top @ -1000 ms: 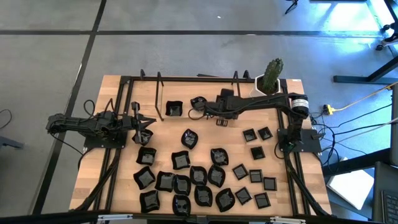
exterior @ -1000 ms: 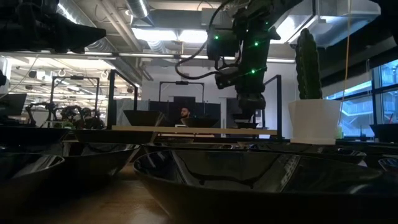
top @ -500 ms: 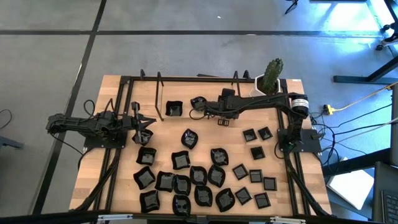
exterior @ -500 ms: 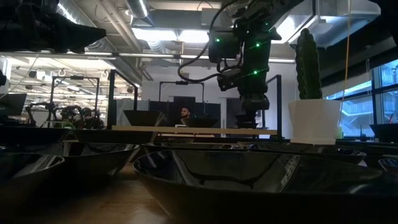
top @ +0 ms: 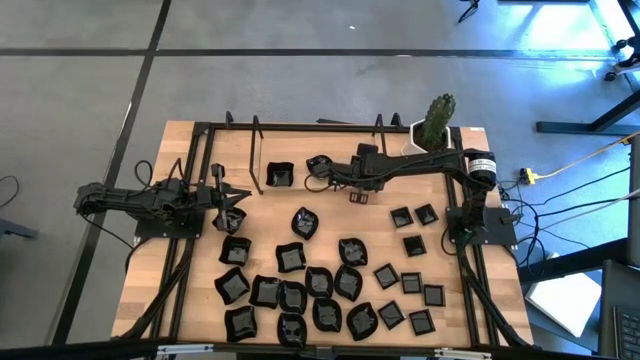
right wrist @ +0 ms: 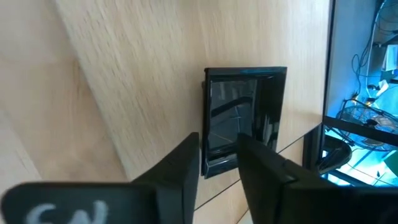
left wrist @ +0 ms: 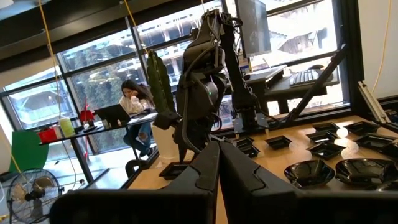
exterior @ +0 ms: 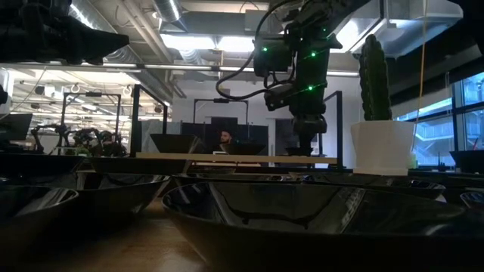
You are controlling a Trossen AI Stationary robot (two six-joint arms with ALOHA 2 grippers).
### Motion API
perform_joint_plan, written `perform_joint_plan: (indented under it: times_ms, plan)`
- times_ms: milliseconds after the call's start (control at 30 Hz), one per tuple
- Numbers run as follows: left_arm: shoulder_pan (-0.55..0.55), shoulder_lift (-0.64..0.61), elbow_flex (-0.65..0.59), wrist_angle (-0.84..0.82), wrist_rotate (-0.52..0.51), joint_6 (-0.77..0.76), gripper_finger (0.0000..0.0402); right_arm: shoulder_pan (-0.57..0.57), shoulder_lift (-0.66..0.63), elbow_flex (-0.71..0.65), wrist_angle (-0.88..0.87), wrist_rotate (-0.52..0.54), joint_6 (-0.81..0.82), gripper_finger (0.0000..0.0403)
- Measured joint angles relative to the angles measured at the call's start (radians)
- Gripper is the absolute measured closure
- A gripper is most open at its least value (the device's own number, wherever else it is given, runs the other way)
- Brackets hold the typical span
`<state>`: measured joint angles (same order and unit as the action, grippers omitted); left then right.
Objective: Pick & Place Mini shaped plates
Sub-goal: Stack the black distorted square plate on top of the black distorted square plate on the shelf
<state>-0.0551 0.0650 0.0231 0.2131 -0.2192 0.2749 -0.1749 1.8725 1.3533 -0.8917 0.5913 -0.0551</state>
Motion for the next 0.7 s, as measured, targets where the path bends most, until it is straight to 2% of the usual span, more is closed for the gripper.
perform_joint_plan:
  times_ms: [267,367,467,567,700]
  plan:
    - [0.0,0.0,0.0,0.0,0.0,0.0,0.0394,0.012,-0.005,0.029,-0.016,-0.004,-0.025,0.0281]
    - [0.0,0.0,0.0,0.0,0.0,0.0,0.0394,0.052,-0.056,0.063,-0.01,-0.049,-0.061,0.0286]
    - [0.0,0.0,0.0,-0.004,0.0,0.0,0.0396,0.105,-0.158,0.08,0.077,-0.161,-0.116,0.0295]
    - [0.0,0.0,0.0,-0.009,0.0,0.0,0.0397,0.163,-0.291,0.074,0.222,-0.325,-0.176,0.0308]
    - [0.0,0.0,0.0,-0.009,0.001,0.0,0.0394,0.239,-0.493,-0.039,0.475,-0.527,-0.232,0.0334]
